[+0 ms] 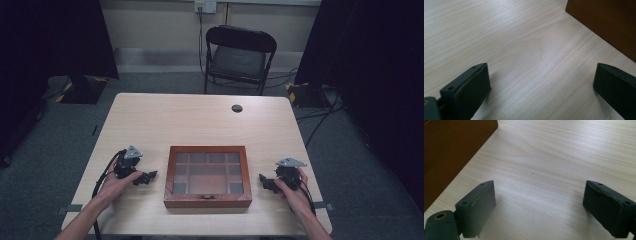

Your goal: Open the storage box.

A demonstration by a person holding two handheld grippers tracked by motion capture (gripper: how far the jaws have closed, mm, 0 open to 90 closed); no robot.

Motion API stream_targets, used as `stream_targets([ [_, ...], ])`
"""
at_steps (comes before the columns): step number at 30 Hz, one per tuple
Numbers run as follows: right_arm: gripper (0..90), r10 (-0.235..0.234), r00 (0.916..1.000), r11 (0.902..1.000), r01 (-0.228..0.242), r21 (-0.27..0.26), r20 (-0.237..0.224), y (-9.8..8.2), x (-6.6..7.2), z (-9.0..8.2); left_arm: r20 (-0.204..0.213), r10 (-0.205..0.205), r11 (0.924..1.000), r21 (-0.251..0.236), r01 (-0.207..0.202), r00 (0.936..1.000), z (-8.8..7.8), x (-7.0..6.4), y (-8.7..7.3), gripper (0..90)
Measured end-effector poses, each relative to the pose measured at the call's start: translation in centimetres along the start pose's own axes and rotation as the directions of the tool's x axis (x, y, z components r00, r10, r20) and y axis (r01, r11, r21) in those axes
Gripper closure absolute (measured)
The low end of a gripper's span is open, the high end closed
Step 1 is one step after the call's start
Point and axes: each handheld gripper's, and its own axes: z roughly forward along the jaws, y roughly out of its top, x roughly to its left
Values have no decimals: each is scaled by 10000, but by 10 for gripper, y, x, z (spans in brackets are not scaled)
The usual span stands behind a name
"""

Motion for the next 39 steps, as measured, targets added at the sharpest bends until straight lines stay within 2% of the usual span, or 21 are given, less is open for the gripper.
stream_targets([
  [3,103,1,10000,10000,-1,1,0,0,0,0,-116,-102,9999,105,103,9999,-2,1,2,43],
  [4,103,0,10000,10000,0,-1,0,0,0,0,-137,-333,9994,52,333,9994,-4,2,4,158],
  [5,103,1,10000,10000,-1,0,-1,0,0,0,-137,-333,9994,52,333,9994,-4,2,4,201],
  [8,102,0,10000,10000,0,-1,0,0,0,0,8,-350,9993,97,350,9994,-8,3,7,195],
  [10,103,0,10000,10000,0,0,2,0,0,0,-108,-296,9994,-188,294,9995,-11,1,10,204],
  [11,103,-2,10000,10000,2,5,0,0,0,0,74,-479,9981,-391,482,9988,-15,0,14,209],
  [15,103,-1,10000,10000,1,1,-1,0,0,0,371,-481,9966,-650,504,9982,-20,-4,19,217],
  [17,103,-3,10000,10000,3,-2,0,0,0,0,340,-334,9962,-796,360,9989,-24,-7,23,222],
  [19,103,-2,10000,10000,2,-2,0,0,0,0,588,-322,9947,-959,378,9978,-27,-9,27,225],
  [21,103,-1,10000,10000,1,5,-4,0,0,0,610,-268,9928,-1153,337,9978,-30,-12,31,225],
  [24,102,-2,10000,10000,2,7,-1,0,0,0,1003,-133,9902,-1367,270,9949,-37,-18,38,225],
  [27,103,-2,10000,10000,2,6,0,0,0,0,1068,-46,9867,-1611,219,9943,-40,-22,41,253],
  [29,103,1,10000,10000,-1,1,-2,0,0,0,1508,11,9820,-1868,274,9886,-43,-28,44,275],
  [30,103,1,10000,10000,-1,1,-2,0,0,0,1508,11,9820,-1868,274,9886,-43,-28,44,284],
  [31,102,0,10000,10000,0,1,0,0,0,0,1842,-51,9750,-2173,458,9829,-46,-33,47,284],
  [32,103,-1,10000,10000,1,2,-1,0,0,0,1842,-51,9750,-2173,458,9829,-46,-33,47,285],
  [33,103,-3,10000,10000,3,5,-1,0,0,0,2145,71,9737,-2239,421,9767,-48,-39,50,291],
  [34,103,0,10000,10000,0,2,-1,0,0,0,2145,71,9737,-2239,421,9767,-48,-39,50,297],
  [35,103,-2,10000,10000,2,1,0,0,0,0,2364,441,9767,-2146,79,9707,-48,-45,55,297],
  [37,103,-1,10000,10000,1,-1,-1,0,0,0,2409,587,9752,-2214,-40,9688,-48,-49,58,297],
  [39,103,-1,10000,10000,1,0,-2,0,0,0,2672,661,9729,-2310,-27,9614,-48,-56,62,303],
])
